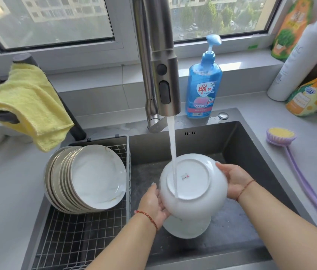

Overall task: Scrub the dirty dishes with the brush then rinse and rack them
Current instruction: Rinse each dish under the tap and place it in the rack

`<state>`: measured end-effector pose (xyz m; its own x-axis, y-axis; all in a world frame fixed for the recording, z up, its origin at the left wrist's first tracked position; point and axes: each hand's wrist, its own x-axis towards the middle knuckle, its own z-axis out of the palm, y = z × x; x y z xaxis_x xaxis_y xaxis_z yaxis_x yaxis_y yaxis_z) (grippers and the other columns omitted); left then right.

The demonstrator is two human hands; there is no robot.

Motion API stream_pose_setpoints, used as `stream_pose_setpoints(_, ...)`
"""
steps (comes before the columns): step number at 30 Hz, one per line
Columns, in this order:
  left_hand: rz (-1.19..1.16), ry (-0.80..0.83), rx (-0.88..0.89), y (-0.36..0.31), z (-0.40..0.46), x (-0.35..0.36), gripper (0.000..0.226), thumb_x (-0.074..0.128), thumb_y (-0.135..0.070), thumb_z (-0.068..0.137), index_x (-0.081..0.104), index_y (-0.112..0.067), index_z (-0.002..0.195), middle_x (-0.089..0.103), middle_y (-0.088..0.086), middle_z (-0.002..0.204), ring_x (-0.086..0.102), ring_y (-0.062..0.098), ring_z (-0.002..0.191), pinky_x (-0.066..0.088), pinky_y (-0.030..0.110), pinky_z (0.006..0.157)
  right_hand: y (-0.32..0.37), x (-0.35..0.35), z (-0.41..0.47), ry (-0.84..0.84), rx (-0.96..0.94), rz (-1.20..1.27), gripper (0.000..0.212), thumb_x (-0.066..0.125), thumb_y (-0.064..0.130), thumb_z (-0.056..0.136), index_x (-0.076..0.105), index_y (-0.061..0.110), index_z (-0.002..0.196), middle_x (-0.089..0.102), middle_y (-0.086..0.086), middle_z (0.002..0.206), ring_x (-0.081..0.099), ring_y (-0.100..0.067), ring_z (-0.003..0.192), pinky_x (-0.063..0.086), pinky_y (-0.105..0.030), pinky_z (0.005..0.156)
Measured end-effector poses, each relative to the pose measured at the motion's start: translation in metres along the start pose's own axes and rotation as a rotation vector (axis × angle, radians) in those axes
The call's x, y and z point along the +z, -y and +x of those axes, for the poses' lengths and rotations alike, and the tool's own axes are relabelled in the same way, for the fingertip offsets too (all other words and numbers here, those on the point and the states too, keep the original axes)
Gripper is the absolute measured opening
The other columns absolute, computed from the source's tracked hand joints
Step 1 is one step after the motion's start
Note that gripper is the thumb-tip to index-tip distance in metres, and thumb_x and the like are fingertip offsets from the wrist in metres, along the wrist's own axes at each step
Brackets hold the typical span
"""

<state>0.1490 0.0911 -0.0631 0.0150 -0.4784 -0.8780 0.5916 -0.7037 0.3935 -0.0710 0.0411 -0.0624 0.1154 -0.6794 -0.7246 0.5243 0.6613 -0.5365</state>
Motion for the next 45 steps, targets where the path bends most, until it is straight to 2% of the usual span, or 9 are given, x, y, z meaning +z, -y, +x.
stream_pose_setpoints(3,0.041,0.020,-0.002,0.013,-0.008,0.004,0.035,0.047,-0.036,0.103,0.065,-0.007,0.100,0.071,0.013,0.087,0.066,0.027,0.081,0.057,0.039,0.058,0.001,-0.028,-0.003,0.101,-0.034,0.023,0.069,0.095,0.015,0.034,0.073,0.000,0.098,0.070,-0.022,0.096,0.070,-0.037,0.080,0.058,-0.050,0.067)
stream_pose_setpoints(8,0.184,0.077,-0.073,0.034,-0.010,0.004,0.033,0.048,-0.033,0.102,0.064,-0.013,0.081,0.072,0.015,0.091,0.064,0.034,0.098,0.051,0.052,0.092,0.012,-0.040,-0.015,0.257,-0.115,-0.142,0.067,0.096,0.022,0.024,0.077,0.002,0.084,0.072,-0.021,0.084,0.070,-0.034,0.072,0.059,-0.043,0.065)
stream_pose_setpoints(11,0.239,0.069,-0.158,0.034,-0.010,-0.001,0.041,0.049,-0.042,0.100,0.058,-0.002,0.107,0.060,0.027,0.107,0.055,0.043,0.113,0.045,0.056,0.103,0.018,-0.026,-0.021,0.345,-0.142,-0.355,0.066,0.096,0.027,0.029,0.075,-0.003,0.084,0.070,-0.023,0.081,0.069,-0.033,0.068,0.058,-0.038,0.061)
stream_pose_setpoints(16,0.039,0.070,-0.211,0.023,-0.012,-0.007,0.055,0.049,-0.048,0.099,0.049,0.003,0.120,0.055,0.031,0.112,0.059,0.044,0.092,0.056,0.046,0.045,0.010,0.013,-0.031,0.404,-0.141,-0.680,0.058,0.093,0.034,0.035,0.068,-0.002,0.073,0.066,-0.016,0.069,0.064,-0.025,0.058,0.054,-0.031,0.057)
stream_pose_setpoints(25,-0.047,0.163,-0.220,-0.013,-0.011,-0.015,0.081,0.040,-0.068,0.093,0.032,-0.010,0.150,0.039,0.034,0.139,0.045,0.053,0.126,0.044,0.063,0.096,-0.025,0.071,-0.058,0.129,-0.429,-1.406,0.035,0.064,0.024,0.085,0.046,0.019,0.055,0.044,0.008,0.055,0.042,-0.011,0.055,0.033,-0.024,0.053)
stream_pose_setpoints(34,-0.098,0.160,-0.051,-0.011,-0.028,0.002,0.053,0.052,-0.052,0.095,0.063,-0.005,0.117,0.075,0.019,0.093,0.069,0.037,0.085,0.054,0.037,0.059,-0.086,0.093,-0.076,0.029,-0.901,-1.959,0.033,0.051,0.031,0.095,0.038,0.020,0.067,0.032,0.006,0.058,0.039,-0.018,0.063,0.023,-0.021,0.048)
stream_pose_setpoints(38,-0.054,0.162,0.045,-0.010,-0.029,-0.013,0.053,0.051,-0.049,0.097,0.061,-0.002,0.117,0.074,0.024,0.096,0.068,0.042,0.096,0.058,0.045,0.071,-0.095,0.084,-0.069,0.333,-0.590,-1.711,0.026,0.040,0.038,0.099,0.060,0.023,0.106,0.065,0.004,0.100,0.059,-0.017,0.095,0.047,-0.029,0.086)
stream_pose_setpoints(41,-0.070,0.193,0.074,-0.005,-0.029,-0.019,0.063,0.050,-0.054,0.096,0.058,0.005,0.115,0.073,0.023,0.093,0.068,0.041,0.098,0.055,0.052,0.087,-0.093,0.088,-0.061,0.554,-0.421,-1.393,0.040,0.029,0.034,0.104,0.036,0.037,0.143,0.034,0.022,0.147,0.021,0.007,0.137,0.013,-0.021,0.116)
stream_pose_setpoints(45,-0.096,0.293,0.141,0.000,-0.039,-0.015,0.050,0.044,-0.049,0.100,0.063,-0.007,0.120,0.072,0.017,0.107,0.069,0.037,0.102,0.053,0.049,0.089,-0.096,0.099,-0.038,0.381,-0.564,-1.735,0.051,0.018,0.020,0.105,0.000,0.021,0.153,-0.011,0.015,0.156,-0.016,0.004,0.137,-0.020,-0.016,0.108)
